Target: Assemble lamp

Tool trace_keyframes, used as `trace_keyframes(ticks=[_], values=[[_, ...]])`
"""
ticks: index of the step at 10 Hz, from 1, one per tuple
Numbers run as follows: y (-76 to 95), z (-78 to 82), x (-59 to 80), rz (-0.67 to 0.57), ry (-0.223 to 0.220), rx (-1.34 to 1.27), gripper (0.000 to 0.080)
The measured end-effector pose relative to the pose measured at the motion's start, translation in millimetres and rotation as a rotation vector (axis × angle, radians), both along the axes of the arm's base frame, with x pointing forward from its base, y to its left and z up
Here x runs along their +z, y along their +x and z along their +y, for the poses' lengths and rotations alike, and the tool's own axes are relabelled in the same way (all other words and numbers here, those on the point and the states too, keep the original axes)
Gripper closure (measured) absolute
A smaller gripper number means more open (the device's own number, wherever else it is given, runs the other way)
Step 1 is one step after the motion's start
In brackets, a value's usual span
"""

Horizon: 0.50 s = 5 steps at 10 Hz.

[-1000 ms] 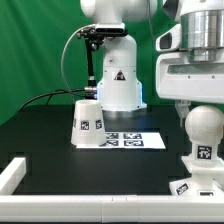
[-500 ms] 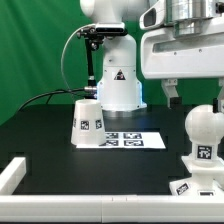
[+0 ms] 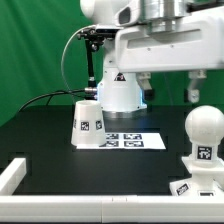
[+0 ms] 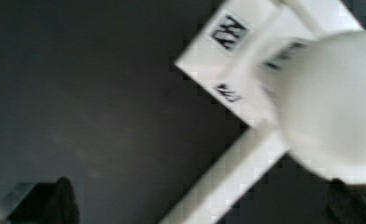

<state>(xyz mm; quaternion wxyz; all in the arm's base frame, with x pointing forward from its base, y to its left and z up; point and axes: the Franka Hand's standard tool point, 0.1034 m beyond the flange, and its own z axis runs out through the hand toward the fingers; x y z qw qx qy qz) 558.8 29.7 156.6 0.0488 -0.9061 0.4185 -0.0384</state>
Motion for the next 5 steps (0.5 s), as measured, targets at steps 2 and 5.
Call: trace_keyframes(ticks=[2, 5], values=[[-5.9, -0.8, -2.3, 0.004, 0.002, -0.005, 0.0101], [-6.1, -0.9, -2.7, 0.004, 0.002, -0.004, 0.0101]])
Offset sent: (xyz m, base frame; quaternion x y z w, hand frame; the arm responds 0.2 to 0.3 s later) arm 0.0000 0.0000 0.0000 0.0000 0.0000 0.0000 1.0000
